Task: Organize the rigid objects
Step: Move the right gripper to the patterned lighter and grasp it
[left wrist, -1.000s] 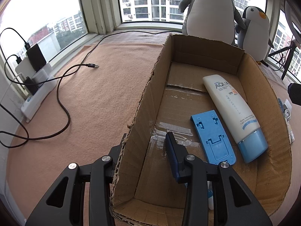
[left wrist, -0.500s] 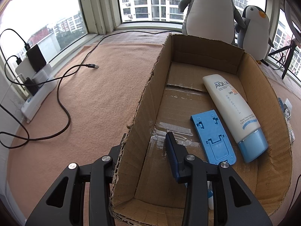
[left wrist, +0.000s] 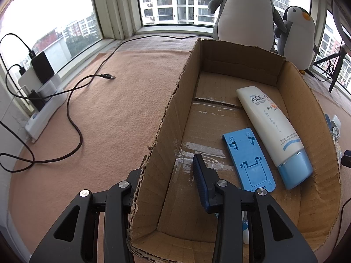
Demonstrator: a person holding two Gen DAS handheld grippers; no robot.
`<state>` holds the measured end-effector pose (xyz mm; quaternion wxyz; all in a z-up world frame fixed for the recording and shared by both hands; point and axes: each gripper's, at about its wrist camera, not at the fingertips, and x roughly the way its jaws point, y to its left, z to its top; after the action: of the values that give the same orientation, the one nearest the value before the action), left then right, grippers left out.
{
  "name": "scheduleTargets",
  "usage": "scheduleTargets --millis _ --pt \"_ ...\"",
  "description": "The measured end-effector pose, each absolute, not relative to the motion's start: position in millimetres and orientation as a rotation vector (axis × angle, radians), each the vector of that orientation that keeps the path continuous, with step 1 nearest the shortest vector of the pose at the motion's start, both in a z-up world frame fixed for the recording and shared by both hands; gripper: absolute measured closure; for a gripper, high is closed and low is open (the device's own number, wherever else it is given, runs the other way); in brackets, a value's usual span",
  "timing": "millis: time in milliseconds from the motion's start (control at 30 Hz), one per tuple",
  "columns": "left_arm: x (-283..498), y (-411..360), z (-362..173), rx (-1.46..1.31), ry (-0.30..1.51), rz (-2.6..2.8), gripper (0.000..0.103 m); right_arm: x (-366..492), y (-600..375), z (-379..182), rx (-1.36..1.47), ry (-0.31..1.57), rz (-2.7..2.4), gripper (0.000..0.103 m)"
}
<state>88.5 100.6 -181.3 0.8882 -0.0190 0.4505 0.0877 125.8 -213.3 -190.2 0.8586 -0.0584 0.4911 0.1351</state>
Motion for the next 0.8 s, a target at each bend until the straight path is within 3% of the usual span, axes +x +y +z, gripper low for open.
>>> scheduleTargets --millis 800 --pt "88 100 -182 -0.044 0.935 0.183 0.066 143 -208 -202 -0.194 1.050 0.280 0.082"
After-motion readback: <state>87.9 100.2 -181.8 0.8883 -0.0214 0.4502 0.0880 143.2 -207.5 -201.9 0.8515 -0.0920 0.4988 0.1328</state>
